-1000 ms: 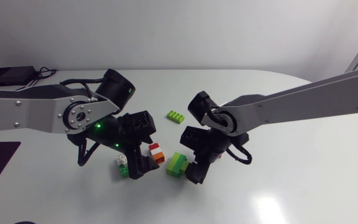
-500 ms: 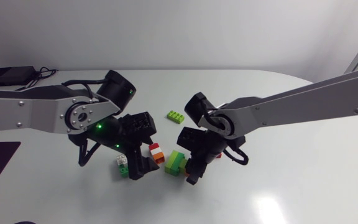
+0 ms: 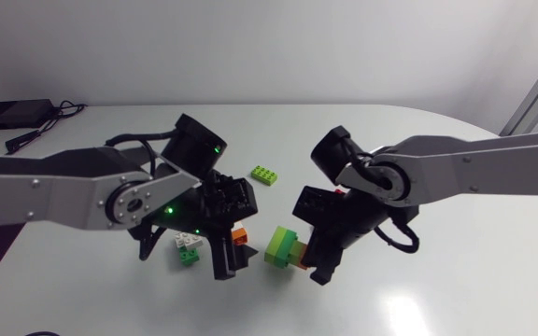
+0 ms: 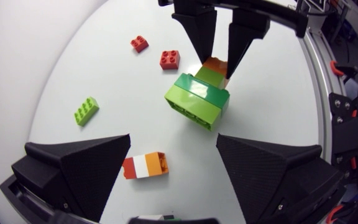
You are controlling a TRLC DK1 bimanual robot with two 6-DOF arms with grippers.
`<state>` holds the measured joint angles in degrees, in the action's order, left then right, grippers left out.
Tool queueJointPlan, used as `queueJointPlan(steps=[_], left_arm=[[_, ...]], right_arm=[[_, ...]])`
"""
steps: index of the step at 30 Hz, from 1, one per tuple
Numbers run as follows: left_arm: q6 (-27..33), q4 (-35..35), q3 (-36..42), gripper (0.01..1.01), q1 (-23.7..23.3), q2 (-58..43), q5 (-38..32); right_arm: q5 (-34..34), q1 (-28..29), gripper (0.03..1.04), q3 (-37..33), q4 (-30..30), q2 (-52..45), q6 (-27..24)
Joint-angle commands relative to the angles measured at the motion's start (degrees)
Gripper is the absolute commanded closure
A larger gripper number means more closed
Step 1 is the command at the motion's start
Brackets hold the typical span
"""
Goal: Separate the duplo bricks
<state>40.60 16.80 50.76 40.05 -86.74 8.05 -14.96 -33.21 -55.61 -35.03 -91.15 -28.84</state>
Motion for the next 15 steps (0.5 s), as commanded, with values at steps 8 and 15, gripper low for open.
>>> queueJointPlan(steps=[8,15], left_arm=[[6.9,-11.6,-10.4,0.064,10.9,9.1,-15.5],[11.0,-17.9,-15.1,0.064,16.5,12.7,-24.3]], right_arm=[[-10.4,7.8,0.76,-6.8,-13.1,0.2,-3.9],[-17.9,12.0,0.76,-11.6,-20.2,-3.2,-5.9]])
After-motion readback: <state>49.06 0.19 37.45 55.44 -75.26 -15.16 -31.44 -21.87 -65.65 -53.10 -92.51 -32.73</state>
